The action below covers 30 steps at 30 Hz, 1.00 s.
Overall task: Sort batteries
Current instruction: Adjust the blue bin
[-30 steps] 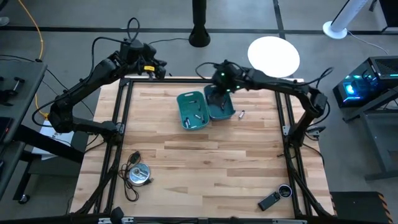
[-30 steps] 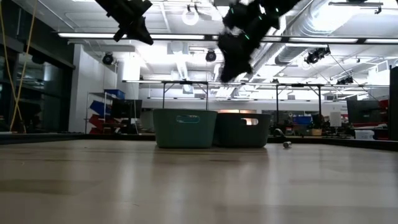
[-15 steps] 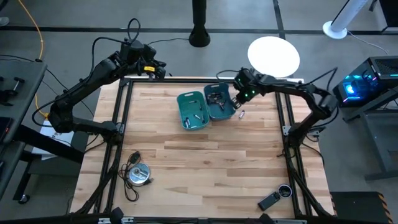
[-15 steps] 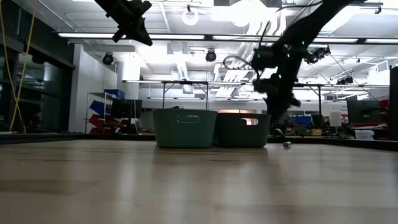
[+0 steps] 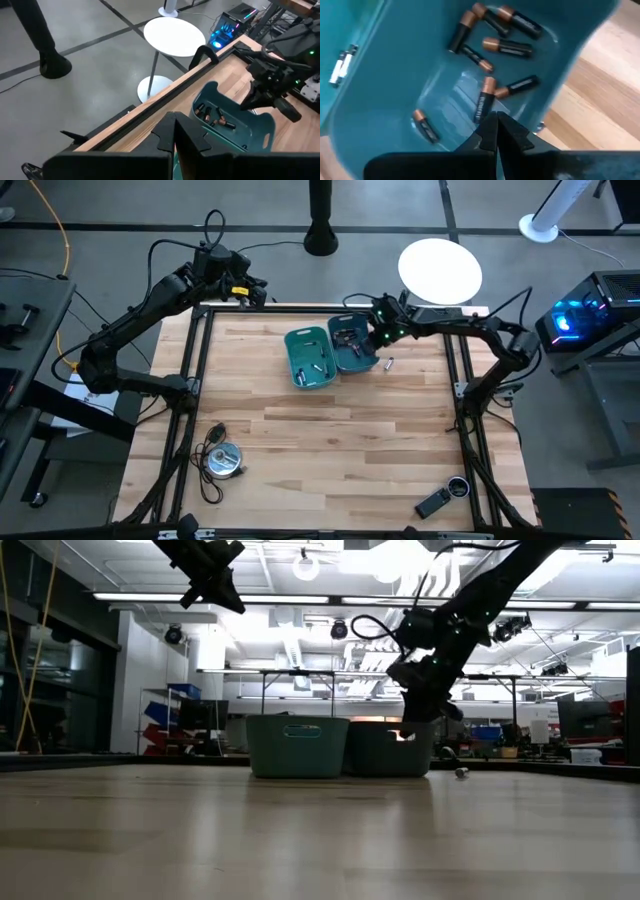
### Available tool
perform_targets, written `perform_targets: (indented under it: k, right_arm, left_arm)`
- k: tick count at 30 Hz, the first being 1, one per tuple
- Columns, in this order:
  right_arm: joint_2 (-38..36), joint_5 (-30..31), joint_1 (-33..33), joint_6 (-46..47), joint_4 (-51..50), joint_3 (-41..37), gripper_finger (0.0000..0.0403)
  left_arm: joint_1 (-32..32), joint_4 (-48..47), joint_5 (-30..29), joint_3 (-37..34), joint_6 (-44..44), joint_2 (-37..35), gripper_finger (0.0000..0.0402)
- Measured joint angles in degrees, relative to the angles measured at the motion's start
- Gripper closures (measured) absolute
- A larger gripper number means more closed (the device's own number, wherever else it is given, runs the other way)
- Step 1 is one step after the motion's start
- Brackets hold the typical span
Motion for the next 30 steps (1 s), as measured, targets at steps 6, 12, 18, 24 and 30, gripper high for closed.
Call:
perform_targets:
  k: [6, 12, 18, 24, 30]
  right_arm:
    - [-1.69, 1.26, 0.92, 1.24, 1.14, 0.01, 0.0403]
    - [-1.22, 9.56, -1.09, 2.23, -4.28, -0.15, 0.0403]
    - [0.36, 8.88, -2.17, 2.42, -4.65, -0.17, 0.0403]
    - [2.54, 5.37, -0.83, 3.74, -3.85, -0.17, 0.0403]
    - [3.48, 1.73, 1.4, 8.54, 3.35, -0.17, 0.0403]
  left_arm:
    - [0.0, 0.0, 0.0, 0.0, 0.01, 0.0, 0.0401]
    - [-0.04, -0.02, 0.01, 0.0, -0.48, 0.0, 0.0401]
    - [-0.12, -0.35, 0.03, 0.0, -0.47, 0.0, 0.0402]
    - [-0.13, -0.5, 0.04, 0.0, -0.45, 0.0, 0.0401]
    - [-0.13, -0.5, 0.03, 0.0, -0.41, 0.0, 0.0402]
